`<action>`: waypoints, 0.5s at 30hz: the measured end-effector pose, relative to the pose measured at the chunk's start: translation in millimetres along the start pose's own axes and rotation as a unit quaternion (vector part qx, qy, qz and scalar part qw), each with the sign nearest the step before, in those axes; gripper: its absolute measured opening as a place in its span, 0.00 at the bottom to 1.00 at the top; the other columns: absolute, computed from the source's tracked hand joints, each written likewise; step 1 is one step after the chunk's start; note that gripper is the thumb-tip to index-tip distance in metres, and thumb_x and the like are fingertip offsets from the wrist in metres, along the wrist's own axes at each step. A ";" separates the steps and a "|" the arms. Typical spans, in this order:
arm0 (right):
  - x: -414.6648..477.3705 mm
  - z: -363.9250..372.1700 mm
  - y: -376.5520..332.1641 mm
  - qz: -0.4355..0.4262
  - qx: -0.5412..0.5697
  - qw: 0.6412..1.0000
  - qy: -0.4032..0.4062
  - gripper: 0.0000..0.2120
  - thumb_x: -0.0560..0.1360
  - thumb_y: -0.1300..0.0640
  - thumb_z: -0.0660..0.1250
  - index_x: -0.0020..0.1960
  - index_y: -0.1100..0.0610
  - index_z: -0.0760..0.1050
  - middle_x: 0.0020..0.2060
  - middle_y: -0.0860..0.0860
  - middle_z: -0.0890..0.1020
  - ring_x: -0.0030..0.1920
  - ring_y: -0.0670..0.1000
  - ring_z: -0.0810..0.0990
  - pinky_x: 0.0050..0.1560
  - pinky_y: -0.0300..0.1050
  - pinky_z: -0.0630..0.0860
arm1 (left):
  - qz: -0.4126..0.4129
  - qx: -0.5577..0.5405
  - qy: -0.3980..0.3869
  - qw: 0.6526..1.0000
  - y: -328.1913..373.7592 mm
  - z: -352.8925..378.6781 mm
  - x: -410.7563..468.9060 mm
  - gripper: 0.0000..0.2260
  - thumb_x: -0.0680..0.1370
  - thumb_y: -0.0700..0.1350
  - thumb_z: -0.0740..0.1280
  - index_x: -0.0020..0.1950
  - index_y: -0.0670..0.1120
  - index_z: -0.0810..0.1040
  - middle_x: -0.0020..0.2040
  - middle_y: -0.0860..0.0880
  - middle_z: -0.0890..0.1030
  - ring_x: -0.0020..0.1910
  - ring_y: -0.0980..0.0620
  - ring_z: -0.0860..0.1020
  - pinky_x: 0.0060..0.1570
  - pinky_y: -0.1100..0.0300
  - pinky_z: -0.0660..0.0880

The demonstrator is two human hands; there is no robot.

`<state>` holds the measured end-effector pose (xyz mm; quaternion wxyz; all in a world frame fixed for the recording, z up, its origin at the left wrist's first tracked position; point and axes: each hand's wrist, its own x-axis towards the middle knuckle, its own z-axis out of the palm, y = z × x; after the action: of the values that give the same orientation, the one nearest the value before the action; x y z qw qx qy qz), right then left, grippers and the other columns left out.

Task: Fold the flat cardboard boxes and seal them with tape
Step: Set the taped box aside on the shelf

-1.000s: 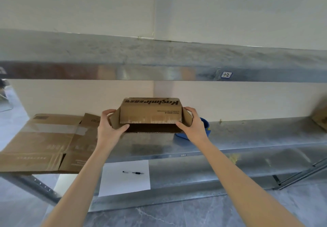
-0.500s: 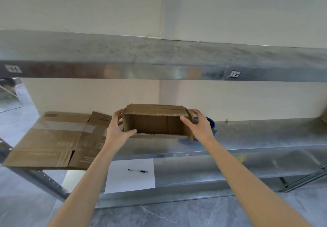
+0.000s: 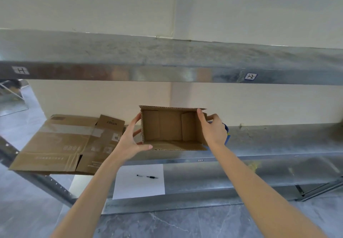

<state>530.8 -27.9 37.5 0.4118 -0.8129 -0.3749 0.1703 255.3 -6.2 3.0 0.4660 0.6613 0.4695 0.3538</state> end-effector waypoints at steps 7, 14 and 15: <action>5.1 -27.6 18.8 -0.057 0.156 0.982 -0.094 0.19 0.77 0.37 0.64 0.61 0.48 0.75 0.52 0.43 0.82 0.54 0.43 0.80 0.49 0.35 0.72 | 0.029 -0.015 0.016 0.999 27.4 24.9 9.3 0.44 0.70 0.43 0.78 0.79 0.57 0.57 0.75 0.57 0.62 0.70 0.51 0.69 0.69 0.55 0.68; 31.8 -109.7 61.2 -0.066 0.253 0.940 -0.218 0.37 0.68 0.41 0.73 0.75 0.40 0.63 0.69 0.43 0.73 0.70 0.44 0.70 0.68 0.43 0.70 | 0.059 -0.012 -0.022 0.998 66.2 84.8 27.9 0.49 0.65 0.58 0.77 0.80 0.55 0.55 0.77 0.60 0.61 0.65 0.73 0.66 0.64 0.68 0.67; 35.8 -124.1 71.0 -0.069 0.243 0.940 -0.228 0.43 0.66 0.42 0.75 0.76 0.41 0.60 0.72 0.45 0.70 0.71 0.45 0.69 0.71 0.46 0.68 | 0.067 -0.005 -0.031 0.997 71.1 98.4 31.2 0.50 0.64 0.58 0.78 0.79 0.55 0.55 0.76 0.60 0.61 0.63 0.77 0.65 0.61 0.72 0.66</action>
<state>660.5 -95.3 56.9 0.5105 -0.5997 -0.4614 0.4084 374.8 -13.3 40.3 0.4590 0.6996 0.4074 0.3659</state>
